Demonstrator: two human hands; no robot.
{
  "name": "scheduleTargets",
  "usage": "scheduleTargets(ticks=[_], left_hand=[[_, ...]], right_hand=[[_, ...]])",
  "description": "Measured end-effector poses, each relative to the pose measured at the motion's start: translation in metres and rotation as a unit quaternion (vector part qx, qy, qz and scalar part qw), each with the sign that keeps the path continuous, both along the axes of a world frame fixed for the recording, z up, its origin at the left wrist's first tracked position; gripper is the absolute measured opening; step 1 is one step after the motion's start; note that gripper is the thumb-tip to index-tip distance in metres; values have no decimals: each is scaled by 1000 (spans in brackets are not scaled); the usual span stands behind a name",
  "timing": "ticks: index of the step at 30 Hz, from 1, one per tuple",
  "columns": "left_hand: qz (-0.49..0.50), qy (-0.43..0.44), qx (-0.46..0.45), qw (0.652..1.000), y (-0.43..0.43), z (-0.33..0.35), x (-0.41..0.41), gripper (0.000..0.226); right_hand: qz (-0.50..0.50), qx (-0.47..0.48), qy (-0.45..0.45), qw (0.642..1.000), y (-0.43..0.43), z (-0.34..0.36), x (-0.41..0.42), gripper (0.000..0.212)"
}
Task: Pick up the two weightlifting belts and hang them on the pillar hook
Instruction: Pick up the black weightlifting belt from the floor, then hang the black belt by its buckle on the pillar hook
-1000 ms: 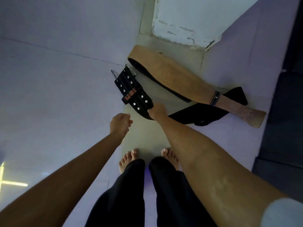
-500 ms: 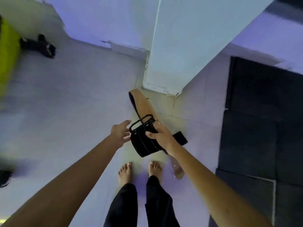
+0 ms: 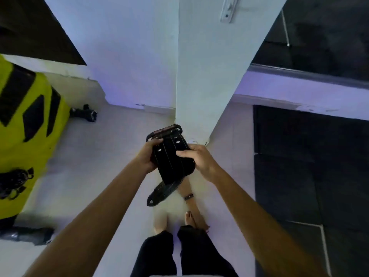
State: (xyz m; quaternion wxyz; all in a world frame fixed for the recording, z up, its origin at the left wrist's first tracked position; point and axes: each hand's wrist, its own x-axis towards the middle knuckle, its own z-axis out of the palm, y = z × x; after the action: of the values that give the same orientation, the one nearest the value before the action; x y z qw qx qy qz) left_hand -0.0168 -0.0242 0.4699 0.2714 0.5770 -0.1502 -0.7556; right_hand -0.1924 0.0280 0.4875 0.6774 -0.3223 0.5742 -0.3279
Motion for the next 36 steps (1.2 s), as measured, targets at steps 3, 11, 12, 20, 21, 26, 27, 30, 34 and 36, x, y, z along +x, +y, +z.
scheduleTargets(ticks=[3,11,12,20,21,26,27,30,34,36], left_hand=[[-1,8,-63,998,6,45,3,19],[121,-85,-239,960,12,151,10,8],[131,-95,-263,951,11,167,10,4],[155,-98,-414,892,-8,270,10,9],[148,-101,-424,888,-9,277,10,7],[130,-92,-440,884,-8,287,9,6],[129,-88,-444,882,-8,288,8,6],[147,-80,-457,874,-7,294,12,8],[135,-87,-482,861,-3,299,23,17],[118,-80,-487,861,3,296,26,15]], right_hand=[[7,10,28,1000,0,40,2,44],[-38,-96,-1,995,-21,119,31,25],[-42,-113,-16,993,-21,127,35,29],[0,-236,5,972,6,142,52,26],[1,-235,5,972,9,139,53,26],[11,-296,29,955,-6,180,46,26],[10,-314,28,949,-12,191,44,27],[4,-333,9,943,-23,213,45,29],[-27,-344,-39,938,-32,235,47,32],[-36,-356,-35,933,-40,252,47,28]])
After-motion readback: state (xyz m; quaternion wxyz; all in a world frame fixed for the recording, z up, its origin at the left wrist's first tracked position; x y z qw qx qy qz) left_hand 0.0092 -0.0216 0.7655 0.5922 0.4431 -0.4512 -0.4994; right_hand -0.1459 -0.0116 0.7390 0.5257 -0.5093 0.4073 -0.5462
